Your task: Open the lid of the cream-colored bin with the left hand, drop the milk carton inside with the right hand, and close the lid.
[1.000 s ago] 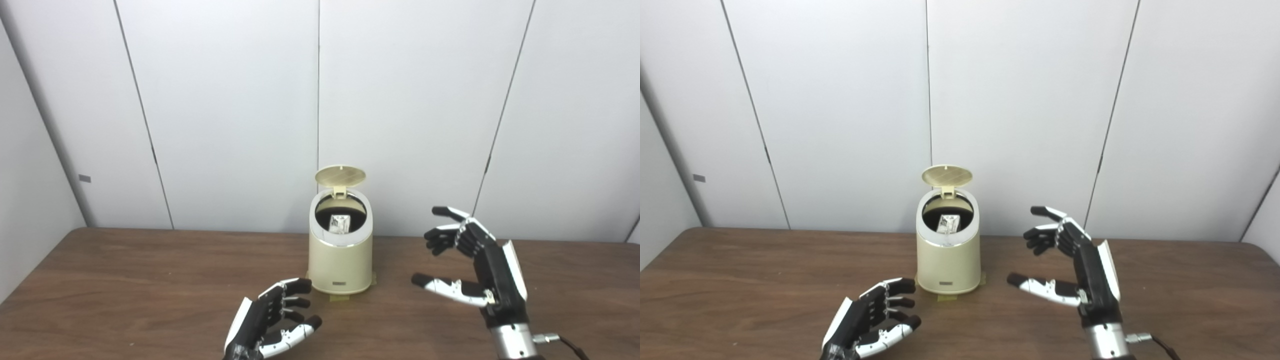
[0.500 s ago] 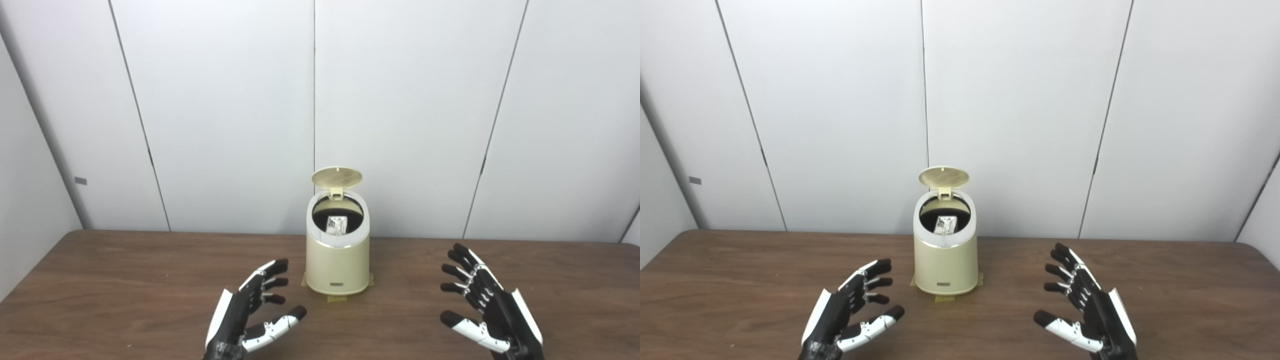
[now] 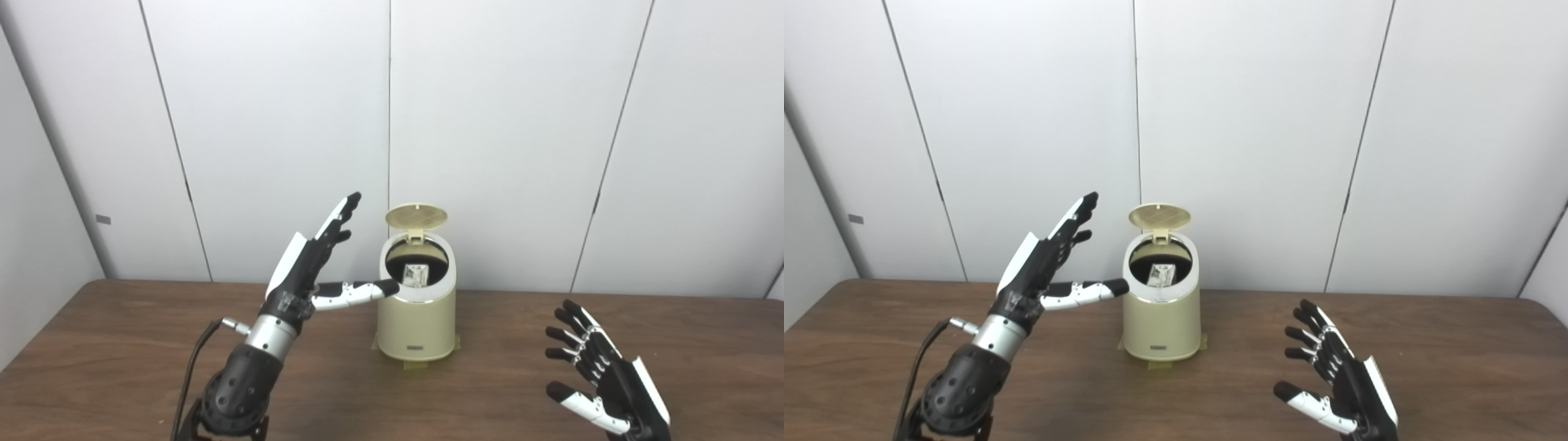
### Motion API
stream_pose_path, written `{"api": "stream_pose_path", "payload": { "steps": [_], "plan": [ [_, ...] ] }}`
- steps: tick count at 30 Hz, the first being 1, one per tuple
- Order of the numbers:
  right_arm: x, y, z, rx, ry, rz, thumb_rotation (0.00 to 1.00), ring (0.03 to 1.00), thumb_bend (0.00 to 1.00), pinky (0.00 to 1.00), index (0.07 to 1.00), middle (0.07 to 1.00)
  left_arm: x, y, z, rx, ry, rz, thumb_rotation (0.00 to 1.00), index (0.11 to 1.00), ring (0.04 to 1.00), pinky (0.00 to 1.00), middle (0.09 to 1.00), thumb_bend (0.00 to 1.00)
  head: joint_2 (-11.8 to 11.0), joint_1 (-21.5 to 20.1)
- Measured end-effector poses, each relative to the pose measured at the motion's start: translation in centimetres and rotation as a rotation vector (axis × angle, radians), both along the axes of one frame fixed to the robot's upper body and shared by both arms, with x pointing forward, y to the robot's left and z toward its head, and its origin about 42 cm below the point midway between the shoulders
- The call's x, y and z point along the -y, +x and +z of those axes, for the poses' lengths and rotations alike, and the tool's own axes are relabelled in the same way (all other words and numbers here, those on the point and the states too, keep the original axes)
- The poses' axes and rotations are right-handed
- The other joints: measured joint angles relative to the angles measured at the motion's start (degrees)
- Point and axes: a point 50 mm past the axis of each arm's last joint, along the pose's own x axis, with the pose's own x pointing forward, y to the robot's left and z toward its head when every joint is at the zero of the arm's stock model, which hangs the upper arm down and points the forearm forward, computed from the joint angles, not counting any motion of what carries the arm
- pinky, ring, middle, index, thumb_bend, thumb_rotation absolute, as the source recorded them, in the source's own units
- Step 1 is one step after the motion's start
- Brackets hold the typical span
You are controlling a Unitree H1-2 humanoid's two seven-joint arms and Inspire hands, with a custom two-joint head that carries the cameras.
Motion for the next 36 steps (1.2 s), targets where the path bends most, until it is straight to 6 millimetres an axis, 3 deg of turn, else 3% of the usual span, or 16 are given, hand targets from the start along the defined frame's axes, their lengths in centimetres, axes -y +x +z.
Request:
{"api": "stream_pose_path", "payload": {
  "steps": [4, 10, 17, 25, 28, 31, 36],
  "plan": [
    [-0.2, -0.3, 0.1, 0.006, 0.004, -0.003, 0.46, 0.807, 0.80, 0.68, 0.904, 0.894, 0.6, 1.3, 1.2, -0.011, 0.090, 0.007, 0.35, 1.000, 1.000, 0.85, 1.000, 0.95, 0.0, 0.0],
    [-0.8, -0.4, 0.9, 0.017, 0.011, 0.008, 0.46, 0.766, 0.79, 0.64, 0.867, 0.873, 2.1, 3.5, 2.9, -0.012, 0.223, 0.034, 0.38, 1.000, 1.000, 0.88, 1.000, 0.93, 0.4, -0.3],
    [-1.4, -0.7, 1.5, 0.027, -0.010, 0.005, 0.46, 0.748, 0.77, 0.61, 0.836, 0.869, 3.0, 6.1, 6.0, 0.023, 0.341, 0.053, 0.35, 1.000, 0.999, 0.87, 1.000, 0.93, 0.6, -1.0],
    [-1.9, -0.8, 1.9, 0.030, 0.003, 0.008, 0.47, 0.730, 0.77, 0.58, 0.834, 0.867, 3.4, 7.4, 5.1, -0.027, 0.405, 0.048, 0.35, 1.000, 0.995, 0.82, 1.000, 0.95, 0.8, -1.4],
    [-2.1, -0.8, 1.9, 0.028, 0.009, 0.008, 0.46, 0.733, 0.77, 0.58, 0.835, 0.869, 3.5, 7.5, 5.2, -0.020, 0.452, 0.046, 0.38, 0.949, 0.976, 0.82, 0.979, 0.94, 1.1, -1.6],
    [-2.2, -0.8, 1.9, 0.025, 0.015, 0.007, 0.46, 0.725, 0.78, 0.58, 0.834, 0.861, 3.5, 7.6, 5.5, -0.003, 0.521, 0.043, 0.38, 0.881, 0.975, 0.93, 0.927, 0.93, 1.1, -1.8],
    [-2.4, -0.8, 1.8, 0.025, 0.026, 0.003, 0.46, 0.714, 0.78, 0.56, 0.826, 0.847, 3.2, 7.6, 5.6, 0.001, 0.560, 0.043, 0.30, 0.757, 0.987, 1.00, 0.834, 0.93, 1.1, -2.1]
  ]
}}
